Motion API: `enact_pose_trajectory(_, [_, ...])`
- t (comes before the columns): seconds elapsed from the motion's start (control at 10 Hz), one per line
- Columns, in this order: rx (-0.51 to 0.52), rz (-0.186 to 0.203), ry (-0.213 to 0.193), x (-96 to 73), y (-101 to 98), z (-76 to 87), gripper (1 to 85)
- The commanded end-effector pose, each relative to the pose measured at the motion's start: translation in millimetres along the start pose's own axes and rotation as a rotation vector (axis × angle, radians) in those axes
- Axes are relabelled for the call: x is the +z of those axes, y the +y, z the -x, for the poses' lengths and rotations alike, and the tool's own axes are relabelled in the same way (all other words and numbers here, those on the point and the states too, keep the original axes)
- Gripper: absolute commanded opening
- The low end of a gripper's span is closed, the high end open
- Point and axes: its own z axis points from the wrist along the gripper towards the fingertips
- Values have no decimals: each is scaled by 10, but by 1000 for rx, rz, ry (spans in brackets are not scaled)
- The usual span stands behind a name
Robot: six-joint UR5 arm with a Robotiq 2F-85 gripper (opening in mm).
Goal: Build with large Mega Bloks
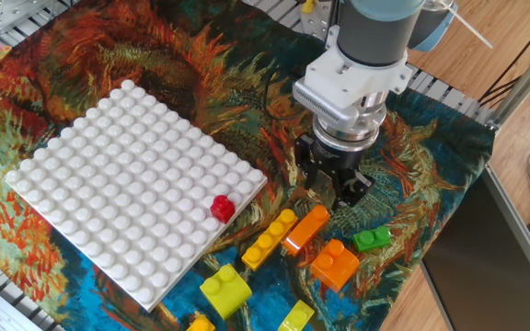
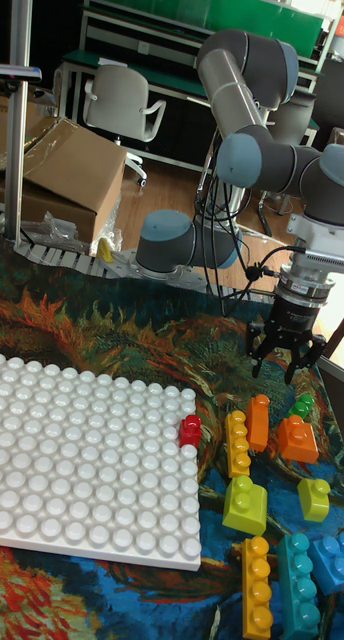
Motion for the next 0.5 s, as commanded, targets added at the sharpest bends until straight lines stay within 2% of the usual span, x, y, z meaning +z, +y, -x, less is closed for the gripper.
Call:
enact_pose_trajectory(0.0, [-32, -8, 5, -14, -35, -35, 557])
enact_pose_trajectory(0.2, [-30, -26, 22, 53, -46, -48, 557])
enact_pose_trajectory(0.4, [-23, -21, 28, 151, 16, -12, 557])
